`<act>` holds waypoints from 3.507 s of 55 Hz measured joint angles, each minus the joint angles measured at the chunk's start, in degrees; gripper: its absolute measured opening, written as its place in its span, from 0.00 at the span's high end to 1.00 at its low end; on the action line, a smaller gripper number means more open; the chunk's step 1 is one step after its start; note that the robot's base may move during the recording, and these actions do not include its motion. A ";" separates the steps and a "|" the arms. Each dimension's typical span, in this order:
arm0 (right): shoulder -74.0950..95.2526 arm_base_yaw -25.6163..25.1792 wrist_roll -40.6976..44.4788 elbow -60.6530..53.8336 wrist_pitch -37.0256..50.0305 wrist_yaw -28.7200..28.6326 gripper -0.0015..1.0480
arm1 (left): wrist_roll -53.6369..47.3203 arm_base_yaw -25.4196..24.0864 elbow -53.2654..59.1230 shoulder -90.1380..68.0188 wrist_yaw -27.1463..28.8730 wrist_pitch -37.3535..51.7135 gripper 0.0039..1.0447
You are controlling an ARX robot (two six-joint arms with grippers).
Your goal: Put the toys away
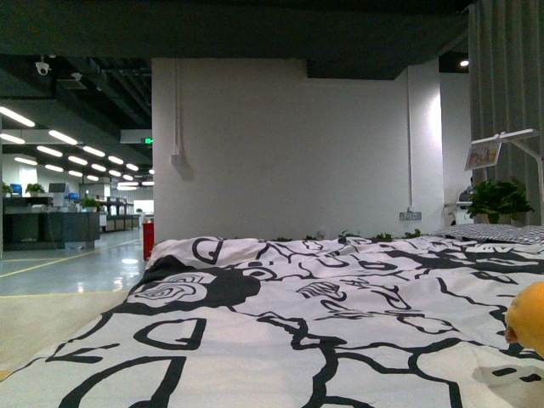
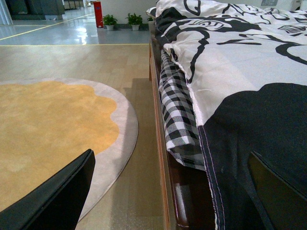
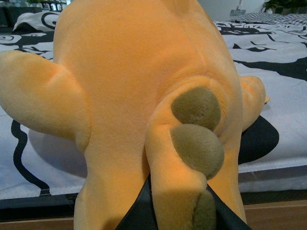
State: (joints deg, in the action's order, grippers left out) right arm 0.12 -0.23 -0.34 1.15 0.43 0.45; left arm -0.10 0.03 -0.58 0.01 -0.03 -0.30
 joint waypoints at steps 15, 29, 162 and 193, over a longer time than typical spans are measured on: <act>0.00 0.00 0.00 -0.02 -0.02 0.00 0.94 | 0.00 0.00 0.00 -0.02 0.00 0.00 0.06; 0.00 0.02 -0.02 -0.31 -0.04 -0.04 0.94 | 0.00 0.00 0.00 0.00 0.00 0.00 0.06; 0.15 0.20 0.00 -0.31 -0.57 -0.44 0.94 | 0.00 -0.04 0.00 -0.02 0.02 0.00 0.06; 0.15 0.17 0.02 -0.31 -0.57 -0.66 0.94 | 0.00 0.07 0.00 0.00 0.00 0.00 0.06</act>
State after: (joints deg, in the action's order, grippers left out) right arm 0.27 -0.05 -0.32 0.84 -0.14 -0.21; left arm -0.10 0.10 -0.58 0.01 -0.03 -0.30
